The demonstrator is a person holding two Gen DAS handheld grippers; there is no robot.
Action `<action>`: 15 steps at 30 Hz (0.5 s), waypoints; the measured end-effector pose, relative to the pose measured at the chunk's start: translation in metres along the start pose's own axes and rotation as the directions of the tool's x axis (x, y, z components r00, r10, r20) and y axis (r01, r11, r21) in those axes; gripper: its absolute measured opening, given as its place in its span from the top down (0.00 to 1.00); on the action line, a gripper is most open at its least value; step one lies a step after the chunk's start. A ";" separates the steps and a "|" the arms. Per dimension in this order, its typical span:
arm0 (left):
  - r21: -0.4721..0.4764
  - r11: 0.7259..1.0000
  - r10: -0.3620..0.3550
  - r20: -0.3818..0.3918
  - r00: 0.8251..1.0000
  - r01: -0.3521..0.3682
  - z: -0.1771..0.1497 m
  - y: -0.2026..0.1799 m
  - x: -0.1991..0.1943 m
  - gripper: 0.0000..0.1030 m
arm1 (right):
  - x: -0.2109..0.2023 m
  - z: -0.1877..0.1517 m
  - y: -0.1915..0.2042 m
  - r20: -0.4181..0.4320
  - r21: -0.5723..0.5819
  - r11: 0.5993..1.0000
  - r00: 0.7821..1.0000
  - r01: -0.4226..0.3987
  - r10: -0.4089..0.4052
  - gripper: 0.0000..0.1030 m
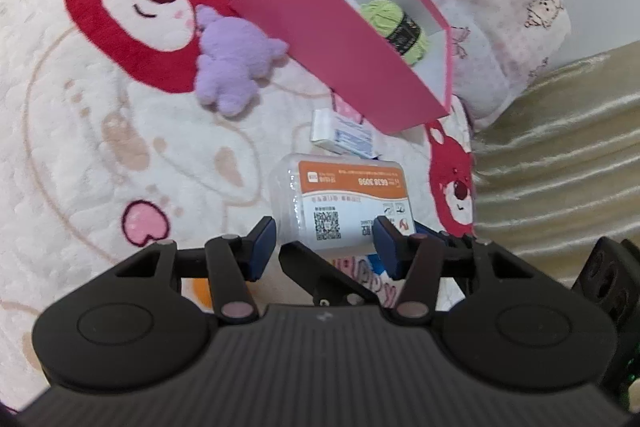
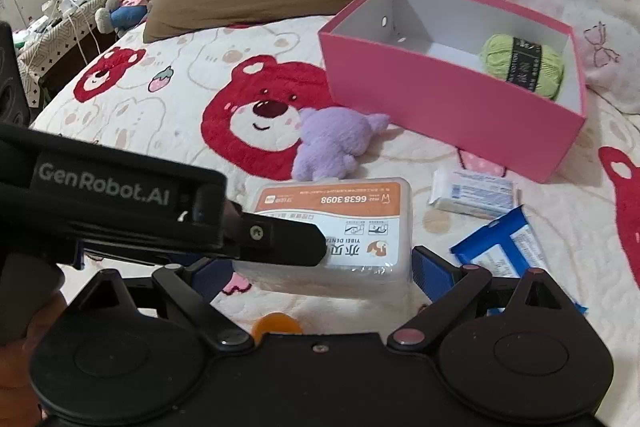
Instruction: Organize objects
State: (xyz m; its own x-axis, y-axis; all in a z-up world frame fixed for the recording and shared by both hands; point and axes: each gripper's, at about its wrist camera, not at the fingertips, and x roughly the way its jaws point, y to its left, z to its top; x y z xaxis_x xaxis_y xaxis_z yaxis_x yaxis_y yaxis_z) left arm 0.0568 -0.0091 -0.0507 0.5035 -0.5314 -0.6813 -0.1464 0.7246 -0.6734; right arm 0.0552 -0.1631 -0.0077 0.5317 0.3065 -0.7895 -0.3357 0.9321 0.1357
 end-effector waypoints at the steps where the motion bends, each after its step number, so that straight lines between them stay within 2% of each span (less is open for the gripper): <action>1: 0.002 1.000 -0.004 -0.001 1.000 0.004 0.002 -0.004 -0.001 0.50 | -0.003 0.002 -0.002 0.001 0.000 1.000 1.000 0.000 0.000 0.06; 8: 0.038 0.999 -0.022 0.017 1.000 0.021 0.019 -0.029 -0.007 0.50 | -0.024 0.020 -0.014 0.027 -0.023 1.000 1.000 -0.003 0.004 0.06; 15: 0.095 0.995 -0.043 0.059 0.997 0.037 0.049 -0.057 -0.013 0.51 | -0.041 0.039 -0.031 0.062 -0.040 0.998 0.997 -0.039 0.042 0.06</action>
State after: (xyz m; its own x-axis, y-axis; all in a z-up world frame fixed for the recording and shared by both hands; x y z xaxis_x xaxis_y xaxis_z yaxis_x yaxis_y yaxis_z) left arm 0.1003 -0.0221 0.0106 0.5590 -0.5347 -0.6337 -0.0464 0.7428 -0.6679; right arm 0.0740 -0.1968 0.0444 0.5647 0.3564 -0.7444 -0.3874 0.9109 0.1422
